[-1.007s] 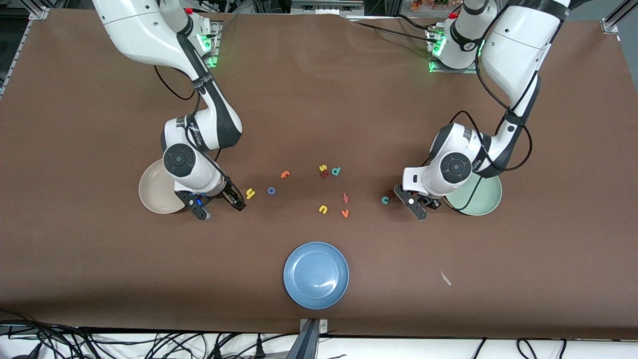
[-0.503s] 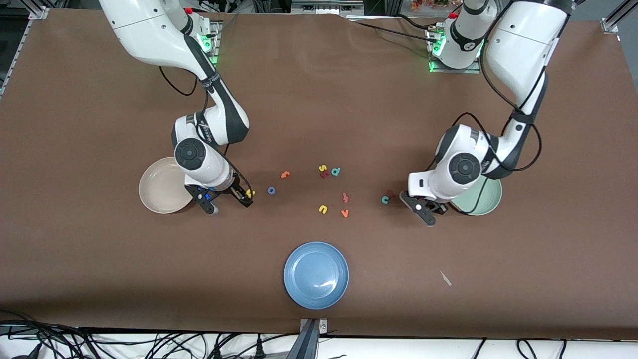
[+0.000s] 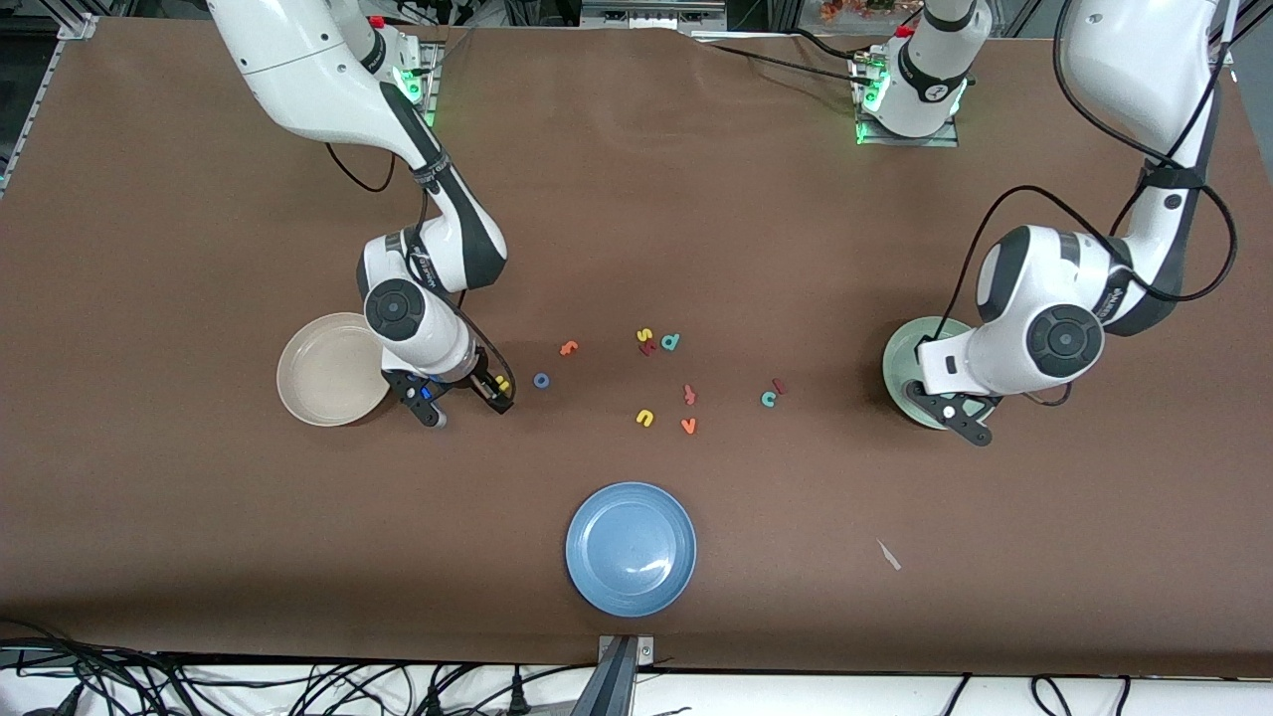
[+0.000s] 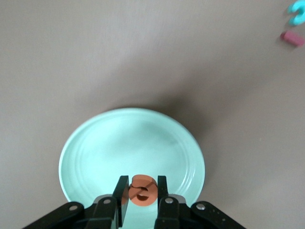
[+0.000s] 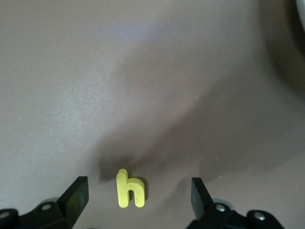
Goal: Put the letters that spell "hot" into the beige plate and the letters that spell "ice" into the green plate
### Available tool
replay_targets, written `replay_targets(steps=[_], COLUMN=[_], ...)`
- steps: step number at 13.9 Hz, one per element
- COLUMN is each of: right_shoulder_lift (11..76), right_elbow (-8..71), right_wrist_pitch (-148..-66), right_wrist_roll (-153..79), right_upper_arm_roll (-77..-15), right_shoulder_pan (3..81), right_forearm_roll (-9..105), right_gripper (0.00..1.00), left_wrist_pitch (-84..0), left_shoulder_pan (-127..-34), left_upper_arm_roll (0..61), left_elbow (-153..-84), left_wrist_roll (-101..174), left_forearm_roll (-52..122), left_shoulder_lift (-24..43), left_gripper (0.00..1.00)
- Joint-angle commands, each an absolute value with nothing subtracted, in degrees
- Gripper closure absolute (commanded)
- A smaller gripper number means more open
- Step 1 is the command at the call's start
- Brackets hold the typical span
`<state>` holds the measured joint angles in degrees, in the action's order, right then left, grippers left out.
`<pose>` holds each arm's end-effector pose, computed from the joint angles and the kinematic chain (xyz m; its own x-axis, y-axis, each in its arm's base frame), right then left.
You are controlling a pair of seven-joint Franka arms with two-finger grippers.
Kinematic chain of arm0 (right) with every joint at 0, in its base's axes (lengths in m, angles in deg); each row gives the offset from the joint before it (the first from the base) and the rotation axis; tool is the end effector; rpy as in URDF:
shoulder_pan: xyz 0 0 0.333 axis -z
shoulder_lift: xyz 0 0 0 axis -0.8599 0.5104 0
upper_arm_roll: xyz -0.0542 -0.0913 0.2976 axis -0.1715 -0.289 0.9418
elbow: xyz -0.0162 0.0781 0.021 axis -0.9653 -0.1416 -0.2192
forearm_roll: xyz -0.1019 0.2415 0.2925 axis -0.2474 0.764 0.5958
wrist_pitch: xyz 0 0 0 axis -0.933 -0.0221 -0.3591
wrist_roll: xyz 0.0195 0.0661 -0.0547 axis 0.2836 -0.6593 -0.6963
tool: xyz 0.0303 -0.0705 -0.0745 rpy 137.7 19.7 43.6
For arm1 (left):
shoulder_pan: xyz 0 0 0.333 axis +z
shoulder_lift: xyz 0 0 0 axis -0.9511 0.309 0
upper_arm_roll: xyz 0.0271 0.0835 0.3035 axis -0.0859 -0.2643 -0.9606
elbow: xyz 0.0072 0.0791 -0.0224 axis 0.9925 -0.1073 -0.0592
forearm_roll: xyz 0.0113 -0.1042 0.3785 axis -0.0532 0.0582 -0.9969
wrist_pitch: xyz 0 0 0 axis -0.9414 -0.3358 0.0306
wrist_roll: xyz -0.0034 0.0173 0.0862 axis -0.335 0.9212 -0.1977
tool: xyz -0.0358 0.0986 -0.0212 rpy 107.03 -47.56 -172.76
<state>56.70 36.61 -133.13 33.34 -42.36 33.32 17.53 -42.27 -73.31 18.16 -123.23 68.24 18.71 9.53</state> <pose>0.5921 0.2690 0.1820 0.6951 -0.7173 -0.0489 -0.7188 -0.6945 -0.0311 0.6154 -0.0667 0.2744 0.7826 -0.5786 -0.2299 -0.5837 -0.8103 0.0525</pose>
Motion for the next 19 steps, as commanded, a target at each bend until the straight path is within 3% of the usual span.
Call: replay_targets(steps=[1, 2, 3, 4, 5, 10, 14, 19], right_shoulder_lift=[58.3, 58.3, 58.7, 58.9, 59.2, 59.6, 60.0, 60.5], right_elbow=[35.3, 35.3, 35.3, 34.8, 34.7, 34.1, 33.8, 32.6], right_wrist_pitch=[-134.3, -134.3, -134.3, -134.2, -134.3, -134.3, -134.3, -134.2], right_wrist_roll=[34.4, 34.3, 34.3, 34.4, 34.5, 35.7, 35.7, 35.4], right_upper_arm_roll=[-42.2, -42.2, -42.2, -42.2, -42.2, -42.2, -42.2, -42.2], right_shoulder_pan=[32.8, 32.8, 32.8, 32.7, 32.6, 32.2, 32.2, 32.2], right_forearm_roll=[18.5, 18.5, 18.5, 18.5, 18.5, 18.5, 19.0, 19.8], right_gripper=[0.11, 0.12, 0.13, 0.16, 0.19, 0.38, 0.57, 0.76], left_wrist_pitch=[-44.7, -46.7, -49.0, -52.2, -53.1, -48.1, -43.5, -46.2], left_shoulder_pan=[-70.3, -69.5, -69.5, -69.5, -69.6, -70.9, -74.7, -84.9], left_upper_arm_roll=[18.5, 18.5, 18.5, 18.5, 18.5, 19.9, 27.2, 27.2], left_elbow=[-127.9, -129.8, -131.1, -132.8, -133.0, -128.6, -123.8, -116.6], left_wrist_roll=[67.0, 67.0, 67.0, 67.1, 67.5, 67.0, 58.6, 51.2], left_forearm_roll=[16.9, 16.9, 16.9, 16.8, 16.8, 16.9, 17.2, 16.8], left_shoulder_lift=[9.1, 9.0, 9.4, 9.9, 9.9, 6.7, 7.2, 15.3], left_gripper=[0.88, 0.85, 0.7, 0.4, 0.01, 0.0, 0.0, 0.0])
